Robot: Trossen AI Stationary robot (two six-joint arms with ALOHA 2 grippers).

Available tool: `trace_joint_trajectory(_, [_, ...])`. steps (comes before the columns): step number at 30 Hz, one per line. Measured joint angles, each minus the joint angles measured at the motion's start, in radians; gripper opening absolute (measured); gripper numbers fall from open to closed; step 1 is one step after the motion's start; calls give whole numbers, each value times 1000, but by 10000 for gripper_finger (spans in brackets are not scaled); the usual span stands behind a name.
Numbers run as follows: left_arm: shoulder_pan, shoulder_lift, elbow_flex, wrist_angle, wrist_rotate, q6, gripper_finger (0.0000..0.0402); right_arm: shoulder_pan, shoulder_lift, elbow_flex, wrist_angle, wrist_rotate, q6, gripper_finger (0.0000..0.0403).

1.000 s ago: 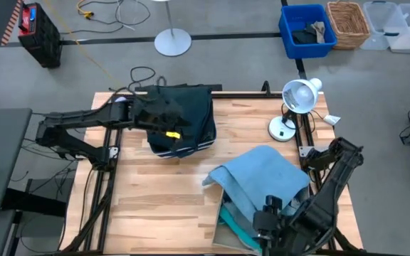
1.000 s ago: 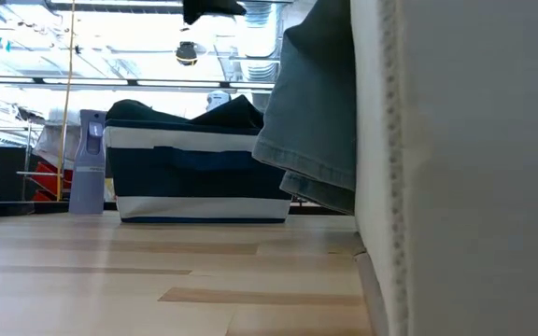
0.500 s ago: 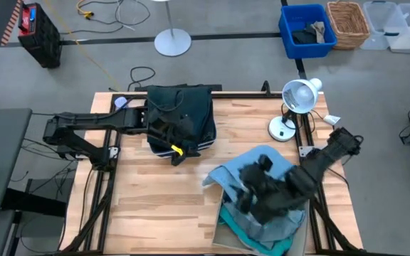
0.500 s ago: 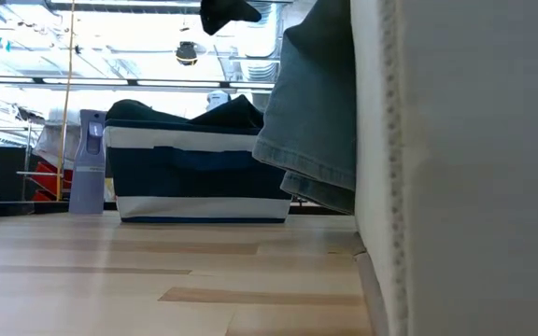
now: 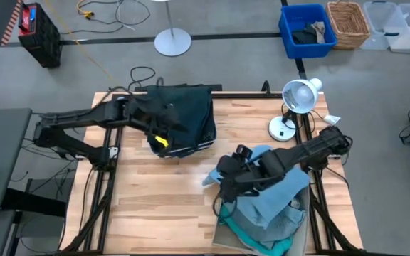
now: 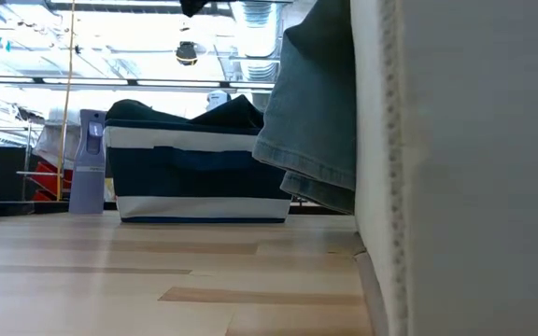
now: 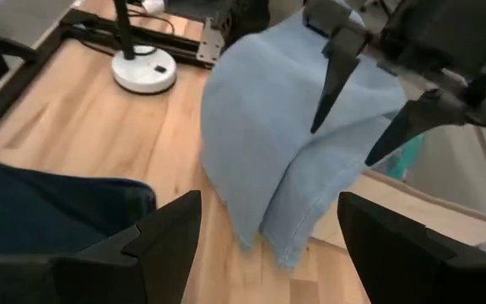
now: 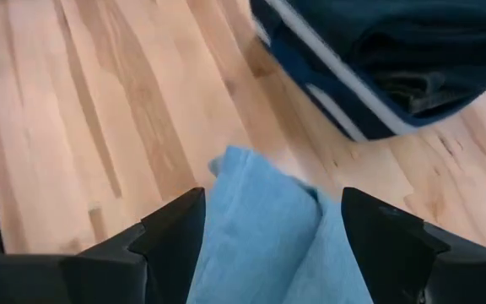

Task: Sort clothes
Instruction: Put the blue pants into the white laundry organizer

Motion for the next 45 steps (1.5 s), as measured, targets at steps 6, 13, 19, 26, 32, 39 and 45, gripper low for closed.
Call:
trace_joint_trajectory(6, [29, -67, 0, -40, -11, 4, 271, -49, 13, 0, -24, -59, -53, 292])
trace_joint_trajectory(13, [31, -108, 0, -45, -61, -1, 271, -107, 49, -1, -65, -225, -180, 292])
trace_joint_trajectory(19, [30, -115, 0, -56, -79, -55, 271, -156, 50, 0, -92, -294, -226, 292])
trace_joint_trajectory(26, [26, -120, 0, -69, -107, -82, 271, -201, 50, 1, -157, -351, -243, 287])
trace_joint_trajectory(32, [-1, -121, 0, -67, -166, -112, 271, -220, 50, 1, -177, -391, -244, 261])
trace_joint_trajectory(39, [-21, -121, 0, -65, -225, -159, 271, -212, 50, 1, -203, -420, -245, 145])
trace_joint_trajectory(45, [-32, -121, 0, -64, -266, -167, 271, -209, 50, 0, -202, -425, -247, 19])
